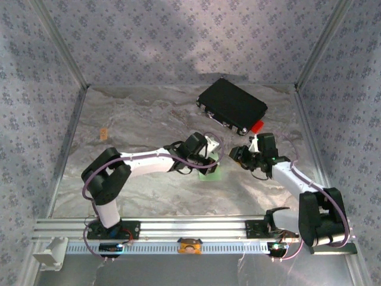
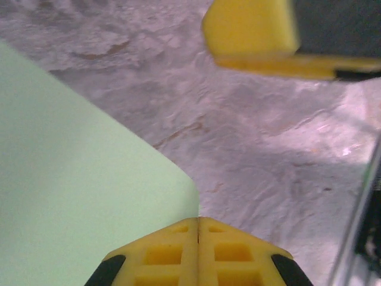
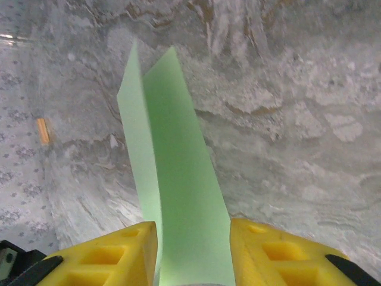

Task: Fold a paper plane with a square sheet of paper (pick it up from the middle)
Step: Fold the triangle a second time at the center of the table.

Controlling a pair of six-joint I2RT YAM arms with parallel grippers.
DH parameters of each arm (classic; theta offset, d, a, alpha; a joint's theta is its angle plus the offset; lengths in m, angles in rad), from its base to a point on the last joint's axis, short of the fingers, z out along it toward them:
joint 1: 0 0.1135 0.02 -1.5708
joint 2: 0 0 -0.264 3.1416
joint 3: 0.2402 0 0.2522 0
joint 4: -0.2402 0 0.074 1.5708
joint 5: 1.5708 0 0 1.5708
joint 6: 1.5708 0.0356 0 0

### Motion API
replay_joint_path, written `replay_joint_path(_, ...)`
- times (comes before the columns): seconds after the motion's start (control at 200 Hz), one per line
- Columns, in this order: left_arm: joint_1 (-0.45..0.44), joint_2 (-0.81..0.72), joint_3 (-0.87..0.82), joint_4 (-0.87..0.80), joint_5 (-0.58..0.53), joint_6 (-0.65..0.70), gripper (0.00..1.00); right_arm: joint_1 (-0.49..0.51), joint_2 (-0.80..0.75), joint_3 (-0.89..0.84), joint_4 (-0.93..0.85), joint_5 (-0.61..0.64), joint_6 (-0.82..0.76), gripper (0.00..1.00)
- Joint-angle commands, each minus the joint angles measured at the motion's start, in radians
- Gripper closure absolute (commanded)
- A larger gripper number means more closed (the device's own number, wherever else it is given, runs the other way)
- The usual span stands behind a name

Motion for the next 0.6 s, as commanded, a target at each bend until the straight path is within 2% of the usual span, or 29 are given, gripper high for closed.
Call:
replay_joint_path(0.0,0.016,0.027,0.03,0.08,0.123,-0.095,1.0,0.01,-0.007,-0.028,-0.039,-0.012,-0.005,0.66)
replay_joint_path(0.205,0.029,0.025,0.007,0.085,0.073,-0.129,1.0,0.04,0.008,-0.056,0.002,-0.019,0.009,0.79)
replay_joint_path(0.385,0.033,0.012,-0.008,0.024,0.024,-0.094,1.0,0.09,0.082,-0.041,0.048,-0.045,0.007,1.0)
replay_joint_path(0.595,0.032,0.016,-0.02,0.025,0.02,-0.1,1.0,0.146,0.178,-0.028,0.127,-0.064,0.031,1.0)
